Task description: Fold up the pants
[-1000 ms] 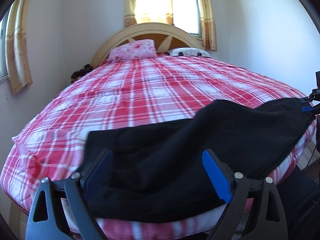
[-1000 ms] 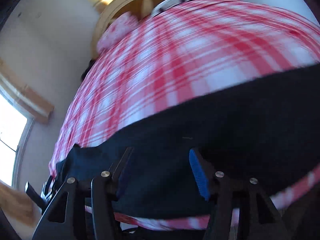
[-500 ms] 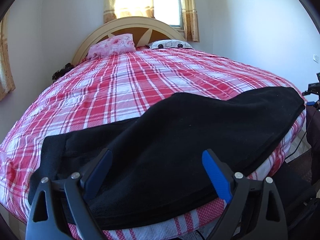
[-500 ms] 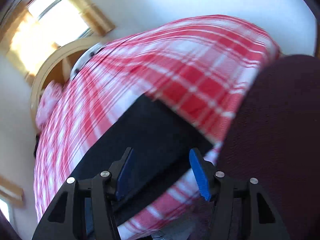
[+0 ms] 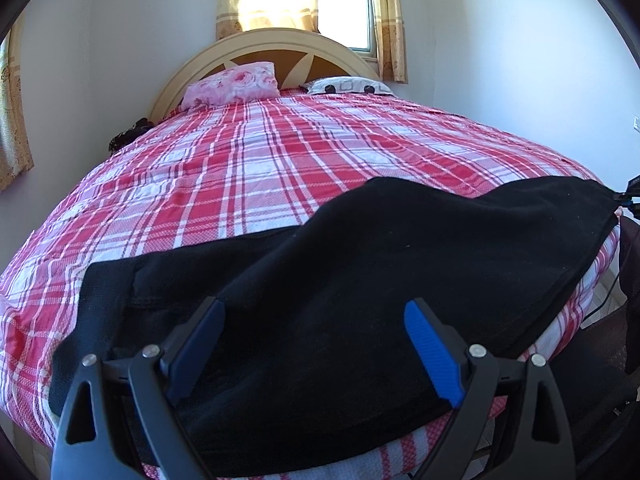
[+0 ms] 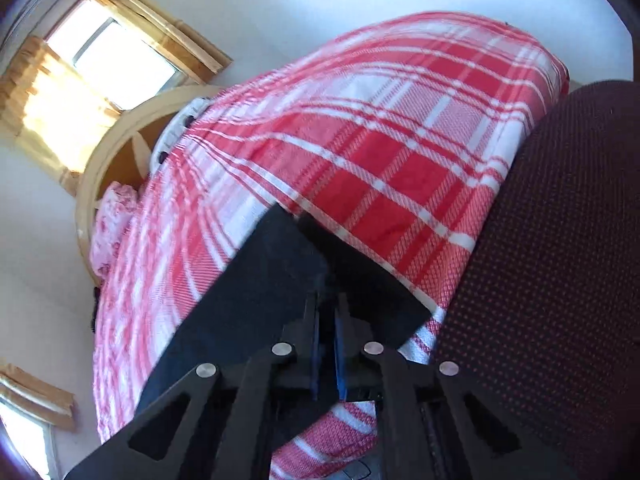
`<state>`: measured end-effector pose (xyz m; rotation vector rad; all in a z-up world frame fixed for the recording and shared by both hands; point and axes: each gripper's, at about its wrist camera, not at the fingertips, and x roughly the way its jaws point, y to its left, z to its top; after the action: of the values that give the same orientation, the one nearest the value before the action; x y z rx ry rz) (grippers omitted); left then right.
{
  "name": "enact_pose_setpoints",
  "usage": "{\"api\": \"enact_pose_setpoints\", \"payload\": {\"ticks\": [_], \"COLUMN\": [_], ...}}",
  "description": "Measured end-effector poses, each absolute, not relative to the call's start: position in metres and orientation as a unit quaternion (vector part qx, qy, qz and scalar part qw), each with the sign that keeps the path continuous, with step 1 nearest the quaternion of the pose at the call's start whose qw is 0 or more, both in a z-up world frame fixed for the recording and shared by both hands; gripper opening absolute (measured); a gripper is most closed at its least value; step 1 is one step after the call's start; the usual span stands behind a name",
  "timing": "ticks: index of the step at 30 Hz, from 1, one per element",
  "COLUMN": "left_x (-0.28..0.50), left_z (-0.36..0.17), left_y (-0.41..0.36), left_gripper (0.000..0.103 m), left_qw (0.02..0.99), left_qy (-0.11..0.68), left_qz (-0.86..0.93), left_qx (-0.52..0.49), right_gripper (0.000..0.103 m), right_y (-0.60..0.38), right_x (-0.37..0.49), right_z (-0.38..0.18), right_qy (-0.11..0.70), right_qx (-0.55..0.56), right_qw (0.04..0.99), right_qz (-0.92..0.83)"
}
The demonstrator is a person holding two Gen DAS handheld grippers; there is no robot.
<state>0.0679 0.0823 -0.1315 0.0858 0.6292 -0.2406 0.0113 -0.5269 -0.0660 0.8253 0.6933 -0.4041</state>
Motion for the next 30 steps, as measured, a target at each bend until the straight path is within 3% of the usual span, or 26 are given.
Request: {"api": "enact_pose_setpoints", "payload": {"ticks": [4, 11, 21, 26, 30], "left_x": [0.069, 0.069, 0.067, 0.07, 0.077], "left_z": [-0.134, -0.134, -0.125, -0.109, -0.1], "left_y": [0.082, 0.084, 0.073, 0.044, 0.016], "left_gripper": [0.094, 0.095, 0.095, 0.095, 0.095], "left_qw": [0.942, 0.942, 0.943, 0.94, 0.934], "left_qy": [0.31, 0.312, 0.301, 0.291, 0.289], "left_qz": [-0.118, -0.118, -0.132, -0.164, -0.192], "left_qx": [0.043, 0.045, 0.049, 0.072, 0.085], "right_gripper": [0.005, 0.005, 0.006, 0.033, 0.04], "right_y": [-0.525, -0.534, -0.523, -0.52, -0.517], "right_x": [-0.004, -0.007, -0.002, 0.0, -0.001], "right_z": [-0.054, -0.089, -0.09, -0.073, -0.042], "right_qy": [0.313, 0.342, 0.37, 0.365, 0.31], "right_qx": [0.371, 0.381, 0.324, 0.285, 0.231], "right_qw": [0.851, 0.826, 0.834, 0.837, 0.866], "right_qz": [-0.199, -0.237, -0.25, -0.291, -0.318]}}
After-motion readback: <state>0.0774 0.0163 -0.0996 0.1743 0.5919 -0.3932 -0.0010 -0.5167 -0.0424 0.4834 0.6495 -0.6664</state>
